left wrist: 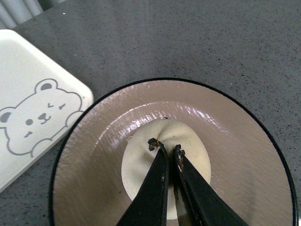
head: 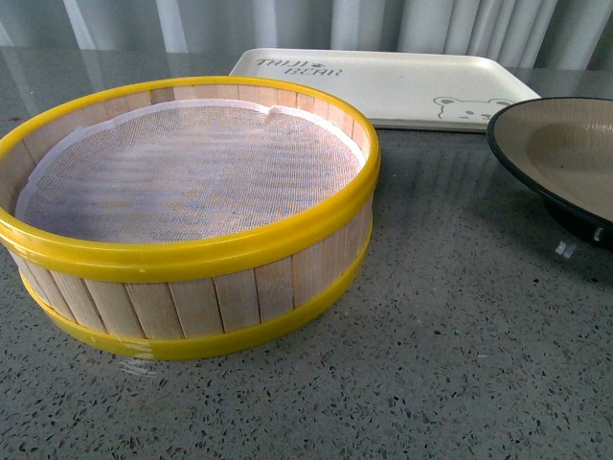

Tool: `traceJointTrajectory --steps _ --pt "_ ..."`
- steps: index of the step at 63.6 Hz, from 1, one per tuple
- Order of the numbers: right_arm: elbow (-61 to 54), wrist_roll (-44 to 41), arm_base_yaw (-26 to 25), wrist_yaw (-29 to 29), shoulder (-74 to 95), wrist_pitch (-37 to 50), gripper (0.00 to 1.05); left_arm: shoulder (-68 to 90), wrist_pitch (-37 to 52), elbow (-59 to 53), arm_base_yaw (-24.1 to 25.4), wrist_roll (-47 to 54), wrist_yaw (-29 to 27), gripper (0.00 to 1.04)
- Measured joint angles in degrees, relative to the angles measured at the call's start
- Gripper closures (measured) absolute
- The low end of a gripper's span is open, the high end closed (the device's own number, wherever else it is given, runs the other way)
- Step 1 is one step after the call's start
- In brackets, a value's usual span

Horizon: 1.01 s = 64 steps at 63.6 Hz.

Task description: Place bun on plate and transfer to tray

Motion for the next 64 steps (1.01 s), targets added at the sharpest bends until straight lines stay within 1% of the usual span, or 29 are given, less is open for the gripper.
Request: traceJointTrajectory --steps 16,22,29,46,48,52,54,55,58,64 --pt "0.0 0.0 0.0 0.0 0.0 0.0 0.09 2.5 1.1 -0.6 -2.5 -0.3 -0.4 1.01" --pt "0.0 0.0 0.0 0.0 0.0 0.0 0.09 3.4 1.6 -1.2 -3.5 0.7 -2.3 1.01" --pt "0.0 0.0 0.0 0.0 0.0 0.0 0.09 4.0 2.6 -1.2 -3.6 2.0 -5.4 1.01" --pt "0.0 0.0 0.0 0.0 0.0 0.0 0.09 5.1 2.6 -0.3 -3.3 3.2 -7.0 1.01" --pt "0.0 0.0 0.0 0.0 0.0 0.0 0.09 5.2 2.6 -0.3 -3.3 3.3 -7.1 0.98" --pt "0.0 0.0 0.0 0.0 0.0 0.0 0.09 5.2 2.6 -0.3 -3.3 3.4 -7.3 0.87" --pt "0.0 0.0 0.0 0.0 0.0 0.0 0.09 5.2 2.6 -0.3 -3.3 3.5 -7.3 0.84" --pt "0.0 0.0 0.0 0.0 0.0 0.0 0.09 5.2 2.6 -0.3 -3.3 3.5 -7.4 0.80" --pt "0.0 0.0 0.0 0.0 0.0 0.0 0.09 5.2 2.5 -0.3 -3.3 3.5 -7.4 0.75" --pt "0.0 0.0 0.0 0.0 0.0 0.0 0.09 5.2 2.1 -0.2 -3.3 3.5 -7.5 0.59"
